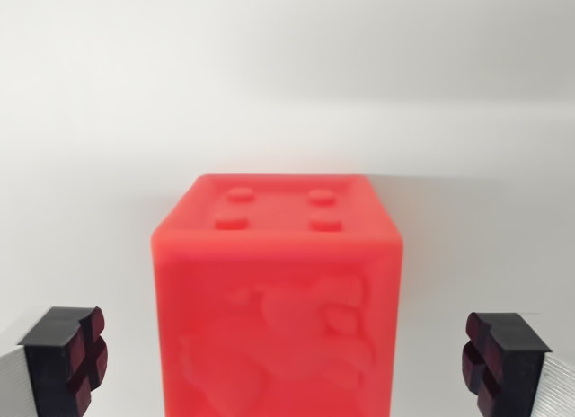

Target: Destack cube

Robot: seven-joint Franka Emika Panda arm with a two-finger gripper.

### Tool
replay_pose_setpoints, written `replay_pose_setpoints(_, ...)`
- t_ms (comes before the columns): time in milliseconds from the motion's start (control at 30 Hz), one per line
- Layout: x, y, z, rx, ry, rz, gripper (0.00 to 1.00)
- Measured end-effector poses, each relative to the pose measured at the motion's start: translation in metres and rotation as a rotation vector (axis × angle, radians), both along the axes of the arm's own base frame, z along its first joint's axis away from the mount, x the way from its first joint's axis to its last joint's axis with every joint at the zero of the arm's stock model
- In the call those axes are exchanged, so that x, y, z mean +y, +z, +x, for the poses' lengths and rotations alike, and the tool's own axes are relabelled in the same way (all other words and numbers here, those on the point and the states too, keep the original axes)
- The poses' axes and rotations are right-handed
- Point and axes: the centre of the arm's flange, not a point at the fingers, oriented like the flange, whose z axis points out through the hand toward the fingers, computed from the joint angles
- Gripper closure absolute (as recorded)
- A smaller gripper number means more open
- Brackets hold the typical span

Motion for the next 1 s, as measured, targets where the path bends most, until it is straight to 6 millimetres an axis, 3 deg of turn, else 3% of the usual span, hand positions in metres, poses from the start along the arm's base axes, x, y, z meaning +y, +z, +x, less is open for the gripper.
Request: replay_pose_setpoints(1000,0.001,0.116,0.000,-0.005,0.002,0.001,0.00)
